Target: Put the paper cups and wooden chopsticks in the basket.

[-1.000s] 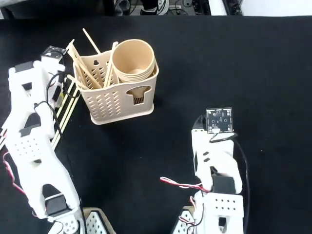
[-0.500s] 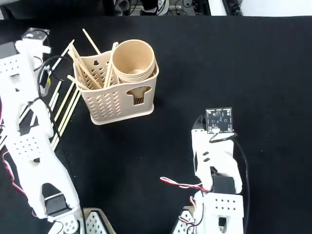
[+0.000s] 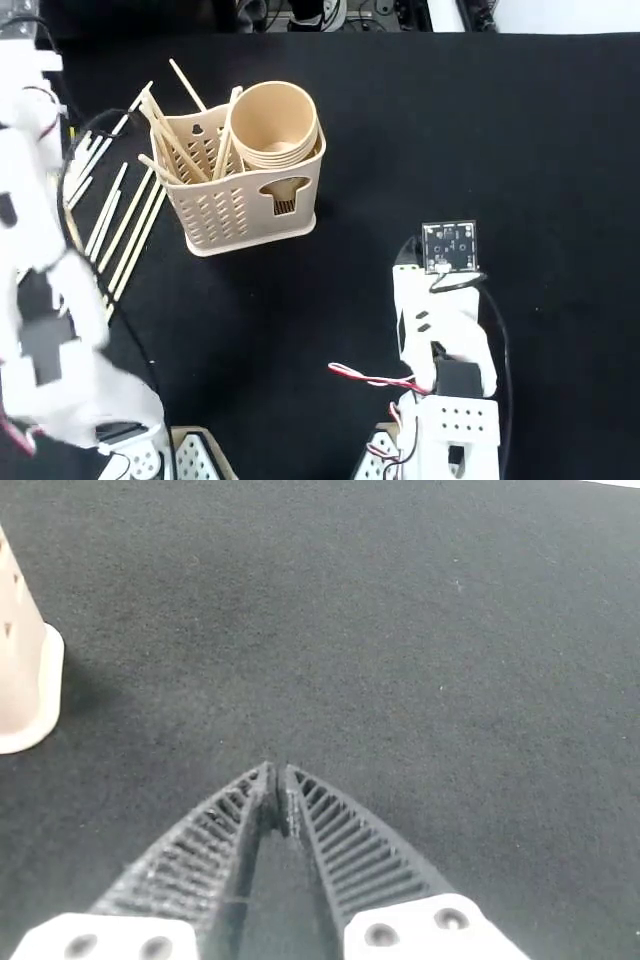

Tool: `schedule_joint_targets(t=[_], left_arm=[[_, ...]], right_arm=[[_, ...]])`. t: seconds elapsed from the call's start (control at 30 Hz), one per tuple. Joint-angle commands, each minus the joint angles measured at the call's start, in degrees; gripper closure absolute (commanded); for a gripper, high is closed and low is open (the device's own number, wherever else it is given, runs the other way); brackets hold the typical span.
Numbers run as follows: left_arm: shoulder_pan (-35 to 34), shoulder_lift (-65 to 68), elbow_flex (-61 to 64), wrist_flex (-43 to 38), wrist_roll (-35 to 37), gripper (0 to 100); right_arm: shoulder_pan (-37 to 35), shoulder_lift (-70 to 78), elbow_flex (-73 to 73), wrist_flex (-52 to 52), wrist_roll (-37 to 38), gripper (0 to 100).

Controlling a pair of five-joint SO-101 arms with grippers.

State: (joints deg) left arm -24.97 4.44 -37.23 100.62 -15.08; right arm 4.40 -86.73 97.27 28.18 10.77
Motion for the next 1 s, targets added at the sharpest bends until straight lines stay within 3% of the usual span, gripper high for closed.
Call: schedule_joint_targets(t=[0.0, 0.37, 0.57, 0.77, 0.97], left_arm=[[4.2, -21.7, 9.8, -5.1, 1.0, 97], [10.6, -64.6, 58.8, -44.3, 6.5, 97], [15.9, -83.3, 73.0, -59.3, 9.8, 97], [22.5, -87.8, 79.2, -69.6, 13.6, 97], [29.2, -83.1, 81.9, -75.8, 13.9, 97]], right_arm=[[-1.0, -0.5, -0.1, -1.3, 0.4, 98.6], [-1.0, -0.5, -0.1, -0.9, 0.4, 98.6], [-0.5, -0.2, -0.1, 5.9, 0.4, 98.6], [-0.8, -0.5, -0.1, 24.5, 0.4, 98.6], [-0.7, -3.4, -0.1, 26.7, 0.4, 98.6]])
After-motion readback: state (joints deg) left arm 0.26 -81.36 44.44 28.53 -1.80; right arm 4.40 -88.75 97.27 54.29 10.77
